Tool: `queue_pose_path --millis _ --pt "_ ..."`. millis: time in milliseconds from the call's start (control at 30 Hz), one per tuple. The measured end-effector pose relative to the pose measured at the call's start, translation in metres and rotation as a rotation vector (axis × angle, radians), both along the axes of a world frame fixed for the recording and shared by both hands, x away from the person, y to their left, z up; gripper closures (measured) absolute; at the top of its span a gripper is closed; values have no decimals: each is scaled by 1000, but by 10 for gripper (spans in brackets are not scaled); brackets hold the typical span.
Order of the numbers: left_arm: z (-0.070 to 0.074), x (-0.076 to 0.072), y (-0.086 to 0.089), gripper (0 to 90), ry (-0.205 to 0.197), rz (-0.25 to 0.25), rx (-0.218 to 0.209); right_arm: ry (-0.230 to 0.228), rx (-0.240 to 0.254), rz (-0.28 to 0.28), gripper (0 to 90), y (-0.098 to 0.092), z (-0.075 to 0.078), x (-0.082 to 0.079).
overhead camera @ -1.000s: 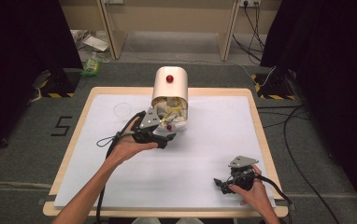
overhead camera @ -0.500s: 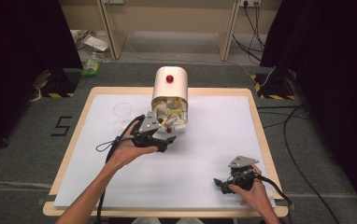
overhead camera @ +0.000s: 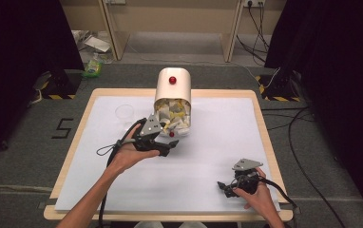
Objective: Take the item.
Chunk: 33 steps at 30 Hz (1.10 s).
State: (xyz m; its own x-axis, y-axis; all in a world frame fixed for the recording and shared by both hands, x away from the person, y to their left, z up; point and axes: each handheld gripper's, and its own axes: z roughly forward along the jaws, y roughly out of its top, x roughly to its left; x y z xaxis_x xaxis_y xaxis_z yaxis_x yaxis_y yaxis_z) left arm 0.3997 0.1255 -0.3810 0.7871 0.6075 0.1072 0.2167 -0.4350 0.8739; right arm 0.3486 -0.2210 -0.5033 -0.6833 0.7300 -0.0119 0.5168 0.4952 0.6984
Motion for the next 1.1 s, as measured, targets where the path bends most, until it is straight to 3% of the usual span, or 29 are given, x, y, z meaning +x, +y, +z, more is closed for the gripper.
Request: queue_pose_path --millis 300,600,900,967,1100 --pt "0 -1 -3 239 12 -10 2 0 0 1 2 0 0 0" --pt "15 6 -5 283 -13 5 -9 5 0 -1 2 0 0 0" --pt "18 16 -2 438 -5 39 -26 3 -1 0 2 0 0 0" --pt "18 22 -4 508 12 54 -26 4 -1 -1 2 0 0 0" --pt "14 29 -6 563 37 61 -19 4 0 -1 2 0 0 0"
